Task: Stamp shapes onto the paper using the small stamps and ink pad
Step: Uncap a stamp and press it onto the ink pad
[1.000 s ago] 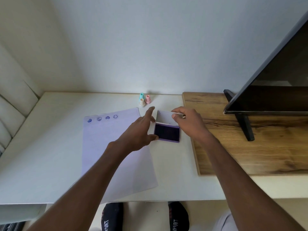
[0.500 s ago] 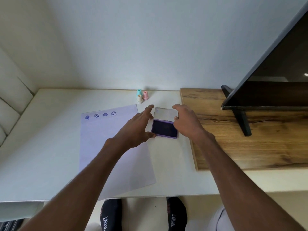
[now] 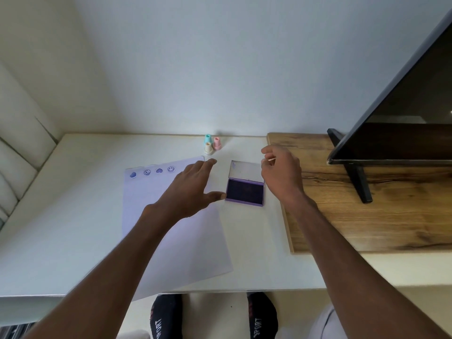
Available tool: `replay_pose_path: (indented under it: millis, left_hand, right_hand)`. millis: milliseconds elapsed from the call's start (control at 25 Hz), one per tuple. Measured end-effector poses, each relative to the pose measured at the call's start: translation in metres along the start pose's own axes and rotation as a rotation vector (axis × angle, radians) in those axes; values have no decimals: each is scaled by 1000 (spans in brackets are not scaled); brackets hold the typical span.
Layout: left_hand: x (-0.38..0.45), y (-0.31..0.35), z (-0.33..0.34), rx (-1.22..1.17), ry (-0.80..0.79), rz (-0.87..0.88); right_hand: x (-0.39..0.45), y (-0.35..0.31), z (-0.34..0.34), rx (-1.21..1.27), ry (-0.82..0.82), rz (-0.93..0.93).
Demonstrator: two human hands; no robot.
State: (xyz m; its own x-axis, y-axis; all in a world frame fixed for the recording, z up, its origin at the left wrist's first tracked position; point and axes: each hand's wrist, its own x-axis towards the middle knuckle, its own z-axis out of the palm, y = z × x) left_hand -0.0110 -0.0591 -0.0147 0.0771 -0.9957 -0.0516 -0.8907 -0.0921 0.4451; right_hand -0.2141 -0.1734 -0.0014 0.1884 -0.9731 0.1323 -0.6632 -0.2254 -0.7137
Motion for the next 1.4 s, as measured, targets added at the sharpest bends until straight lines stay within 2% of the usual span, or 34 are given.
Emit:
replay_pose_path:
  millis: [240, 360, 480, 680, 960, 1040, 1120, 1240, 1320, 1400]
  left_hand:
    - [6, -22, -11, 131, 48, -170]
    - [6, -29, -9, 200, 10, -192]
    - [6, -34, -8, 169, -40, -198]
    - [5, -37, -10, 168, -67, -214]
    - [0, -33, -14, 177, -98, -236]
    - [2, -31, -17, 185, -38, -230]
    - [5, -27, -23, 107, 138, -222]
    - [7, -17, -33, -361, 416, -227]
    - [3, -3, -38, -550, 456, -175]
    - [-2, 15, -36, -598, 396, -87]
  right_hand:
    - [-14, -25, 28, -4, -28, -113]
    - [-8, -49, 47, -115, -24, -224]
    - [10, -70, 69, -243, -76, -295]
    - [32, -73, 98, -391, -73, -294]
    - [33, -71, 118, -373, 4, -258]
    - [29, -71, 118, -274, 32, -214]
    - [21, -75, 109, -19, 24, -95]
    - [2, -79, 70, 663, -120, 304]
    - [-16, -70, 36, 993, -262, 532]
    - [-34, -58, 8, 1226, -335, 683]
